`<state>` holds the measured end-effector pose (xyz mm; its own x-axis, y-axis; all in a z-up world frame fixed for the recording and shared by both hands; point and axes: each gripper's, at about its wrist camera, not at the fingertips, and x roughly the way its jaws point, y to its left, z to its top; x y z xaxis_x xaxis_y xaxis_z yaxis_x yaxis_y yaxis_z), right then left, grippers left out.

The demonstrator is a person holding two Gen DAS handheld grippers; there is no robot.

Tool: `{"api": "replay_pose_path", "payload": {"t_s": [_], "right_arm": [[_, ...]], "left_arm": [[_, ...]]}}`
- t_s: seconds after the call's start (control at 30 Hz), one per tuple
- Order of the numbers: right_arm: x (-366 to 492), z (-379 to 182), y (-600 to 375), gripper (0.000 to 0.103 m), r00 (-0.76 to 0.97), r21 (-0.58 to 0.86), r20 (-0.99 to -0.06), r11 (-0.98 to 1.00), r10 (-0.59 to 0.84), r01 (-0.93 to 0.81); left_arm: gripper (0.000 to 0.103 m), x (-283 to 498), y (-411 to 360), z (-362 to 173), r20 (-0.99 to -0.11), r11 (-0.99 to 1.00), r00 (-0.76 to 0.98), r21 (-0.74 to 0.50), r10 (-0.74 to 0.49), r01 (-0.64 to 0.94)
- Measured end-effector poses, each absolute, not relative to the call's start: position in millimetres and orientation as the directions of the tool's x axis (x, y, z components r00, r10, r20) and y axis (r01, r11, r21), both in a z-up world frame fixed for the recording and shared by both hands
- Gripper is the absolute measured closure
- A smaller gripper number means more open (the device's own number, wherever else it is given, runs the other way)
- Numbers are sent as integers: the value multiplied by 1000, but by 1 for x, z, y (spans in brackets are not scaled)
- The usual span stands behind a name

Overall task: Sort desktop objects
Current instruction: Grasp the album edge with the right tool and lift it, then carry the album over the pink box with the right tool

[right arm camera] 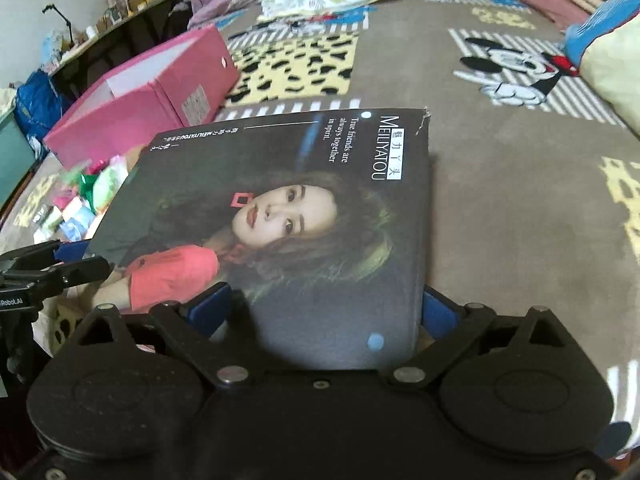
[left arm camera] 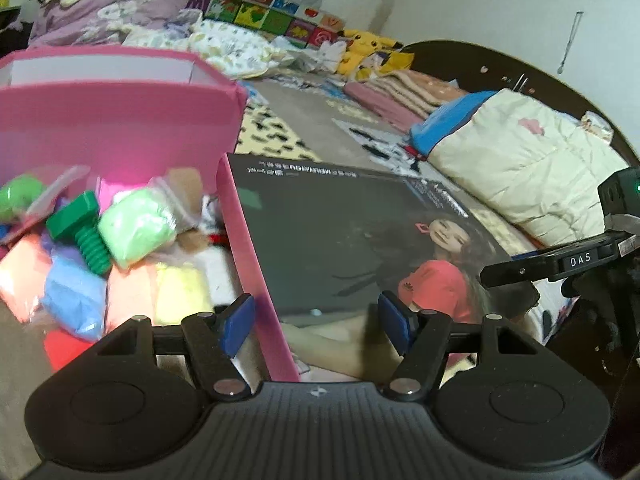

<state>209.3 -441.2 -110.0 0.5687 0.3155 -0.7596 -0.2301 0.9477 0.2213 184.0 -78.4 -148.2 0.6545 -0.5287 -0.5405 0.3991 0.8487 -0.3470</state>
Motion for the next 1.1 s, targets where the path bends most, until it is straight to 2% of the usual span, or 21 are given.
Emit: {"api": "replay_pose_path", "payload": {"t_s": [0.7,1.1], "right_arm": [[175,-24,-422,4,715,208,-613,942,335,-263],[215,16,-380,4,716,174,-599,931,359,-322]], "left_arm": [[36,178,-48,-73,-374,817,731,-349,-571,459],[36,193,-5,-46,-318,831,779,-346,-540,435]]}}
